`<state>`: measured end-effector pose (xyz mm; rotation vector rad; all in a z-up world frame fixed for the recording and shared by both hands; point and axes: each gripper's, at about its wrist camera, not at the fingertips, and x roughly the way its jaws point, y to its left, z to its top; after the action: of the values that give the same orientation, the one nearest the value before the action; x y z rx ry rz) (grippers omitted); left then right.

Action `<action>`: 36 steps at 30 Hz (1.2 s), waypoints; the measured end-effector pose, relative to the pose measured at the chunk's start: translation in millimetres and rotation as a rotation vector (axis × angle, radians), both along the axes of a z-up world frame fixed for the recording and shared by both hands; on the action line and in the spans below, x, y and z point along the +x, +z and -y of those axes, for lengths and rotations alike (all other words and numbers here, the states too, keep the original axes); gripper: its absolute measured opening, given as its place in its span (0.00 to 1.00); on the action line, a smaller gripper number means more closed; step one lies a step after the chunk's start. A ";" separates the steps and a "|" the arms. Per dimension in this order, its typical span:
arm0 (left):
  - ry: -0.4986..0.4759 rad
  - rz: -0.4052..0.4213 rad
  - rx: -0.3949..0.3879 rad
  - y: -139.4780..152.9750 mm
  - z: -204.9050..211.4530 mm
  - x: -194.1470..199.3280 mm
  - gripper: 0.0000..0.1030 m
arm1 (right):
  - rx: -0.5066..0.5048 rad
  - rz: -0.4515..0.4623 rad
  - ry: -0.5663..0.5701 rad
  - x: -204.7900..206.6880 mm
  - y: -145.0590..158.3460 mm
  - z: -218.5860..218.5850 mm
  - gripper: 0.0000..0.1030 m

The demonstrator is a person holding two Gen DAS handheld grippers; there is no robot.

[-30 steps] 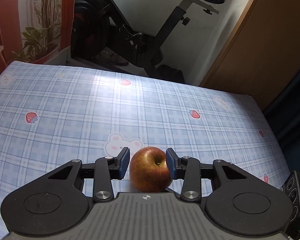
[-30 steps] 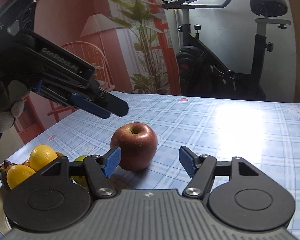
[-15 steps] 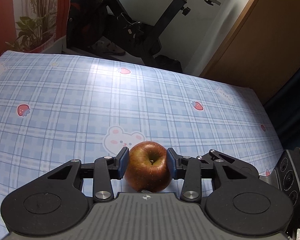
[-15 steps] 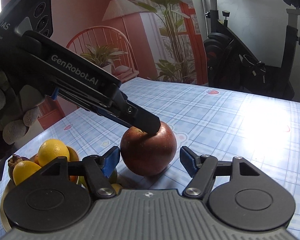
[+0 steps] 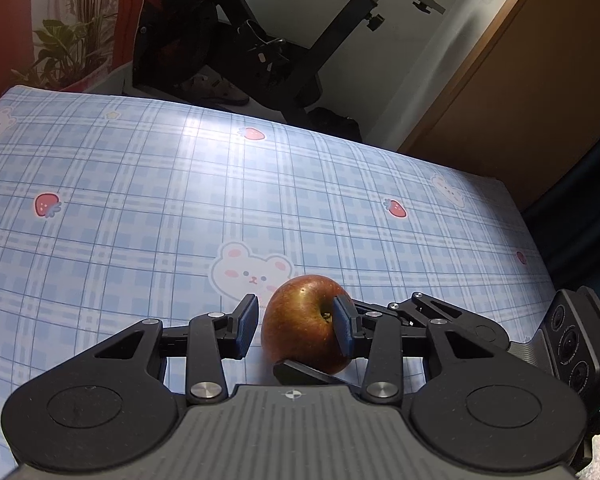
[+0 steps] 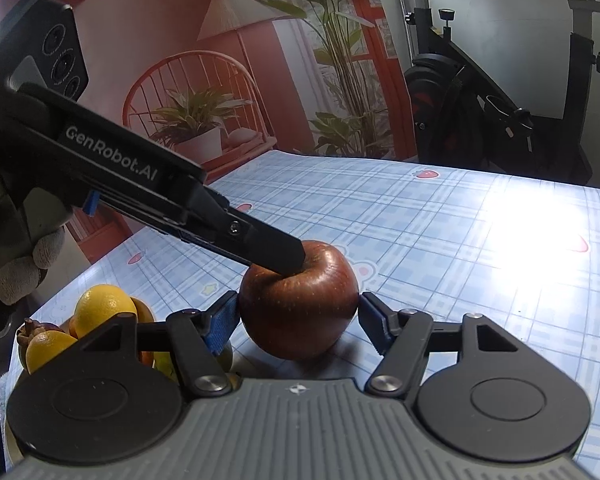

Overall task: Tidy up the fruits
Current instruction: 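Carry the red apple with the left tool and lower it onto the plate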

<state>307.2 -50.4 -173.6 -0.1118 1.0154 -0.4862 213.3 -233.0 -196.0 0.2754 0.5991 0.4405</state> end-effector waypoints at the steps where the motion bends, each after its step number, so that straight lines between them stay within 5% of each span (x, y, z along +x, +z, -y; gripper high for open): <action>1: 0.005 -0.004 -0.006 -0.8 -1.2 0.6 0.42 | -0.002 0.001 0.000 -0.2 0.1 -0.2 0.65; 16: -0.046 0.019 -0.014 13.2 10.4 -15.8 0.37 | 0.004 0.057 -0.049 -28.0 9.8 2.4 0.65; 22: -0.087 0.049 -0.026 31.2 10.0 -46.2 0.37 | -0.067 0.051 -0.064 -56.1 38.6 -8.1 0.65; 36: 0.011 -0.010 -0.069 49.6 -80.0 -142.6 0.37 | -0.059 -0.006 0.137 -112.4 68.6 -95.5 0.65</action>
<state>164.6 29.5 -124.0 -0.1812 1.0075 -0.5107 100.9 -137.5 -127.4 0.1803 0.6377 0.5538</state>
